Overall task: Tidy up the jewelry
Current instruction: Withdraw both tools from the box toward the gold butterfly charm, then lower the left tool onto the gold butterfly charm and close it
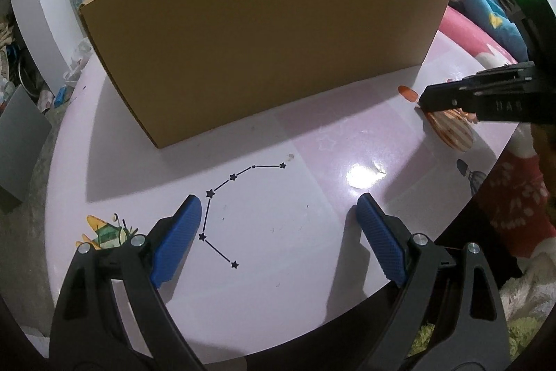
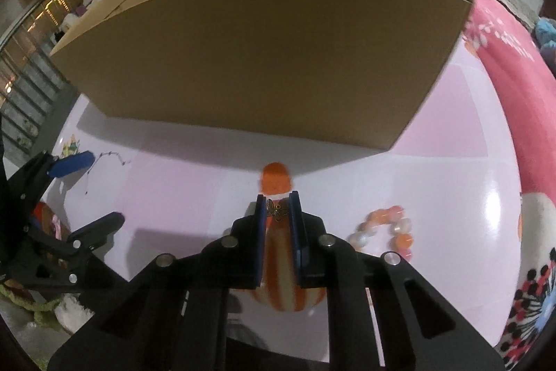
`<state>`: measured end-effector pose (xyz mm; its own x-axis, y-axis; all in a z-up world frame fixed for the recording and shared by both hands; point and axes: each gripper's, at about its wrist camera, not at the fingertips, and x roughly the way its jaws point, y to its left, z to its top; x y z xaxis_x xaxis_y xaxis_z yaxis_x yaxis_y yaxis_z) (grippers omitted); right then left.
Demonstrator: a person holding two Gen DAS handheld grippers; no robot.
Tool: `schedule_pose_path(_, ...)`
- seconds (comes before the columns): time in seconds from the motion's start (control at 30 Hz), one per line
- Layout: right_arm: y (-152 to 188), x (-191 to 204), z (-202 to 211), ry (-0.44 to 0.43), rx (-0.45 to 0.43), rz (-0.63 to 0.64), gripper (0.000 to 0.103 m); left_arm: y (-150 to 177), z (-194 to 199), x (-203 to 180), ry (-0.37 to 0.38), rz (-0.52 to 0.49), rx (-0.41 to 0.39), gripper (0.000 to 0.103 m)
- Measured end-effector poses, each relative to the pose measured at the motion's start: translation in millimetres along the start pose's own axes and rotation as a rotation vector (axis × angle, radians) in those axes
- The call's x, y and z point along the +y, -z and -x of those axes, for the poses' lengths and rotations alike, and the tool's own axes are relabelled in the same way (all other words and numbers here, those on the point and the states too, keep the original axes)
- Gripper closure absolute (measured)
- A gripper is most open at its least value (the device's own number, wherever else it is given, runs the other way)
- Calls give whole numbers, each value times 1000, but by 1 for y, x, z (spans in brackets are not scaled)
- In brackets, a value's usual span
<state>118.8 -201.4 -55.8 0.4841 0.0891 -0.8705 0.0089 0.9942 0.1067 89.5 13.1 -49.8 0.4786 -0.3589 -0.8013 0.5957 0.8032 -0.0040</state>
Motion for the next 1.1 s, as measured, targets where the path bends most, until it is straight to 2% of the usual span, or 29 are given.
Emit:
schedule_pose_path(0.2, 2, 28, -6, -121, -11, -22, 90, 15, 13, -2, 7, -2, -14, 16)
schedule_pose_path(0.4, -2, 66, -22, -329, -15, -44, 90, 28, 25, 4, 30, 30, -24, 16)
schedule_pose_path(0.5, -4, 69, -24, -381, -11, -76, 89, 31, 26, 0, 27, 40, -33, 16)
schedule_pose_path(0.53, -2, 65, -17, -387, -28, -85, 88, 31, 28, 0, 27, 43, -43, 16)
schedule_pose_path(0.63, 2, 44, 7, -377, -98, -135, 75, 30, 32, 0, 53, 54, -71, 16)
schedule_pose_path(0.73, 11, 10, 33, -330, -149, -191, 72, 30, 34, -2, 84, 46, -103, 16)
schedule_pose_path(0.93, 37, -29, 56, -219, -189, -272, 72, 14, 24, -7, 70, 10, -109, 34)
schedule_pose_path(1.1, 48, -45, 64, -186, -240, -331, 72, 5, 15, -6, 82, 28, -82, 52)
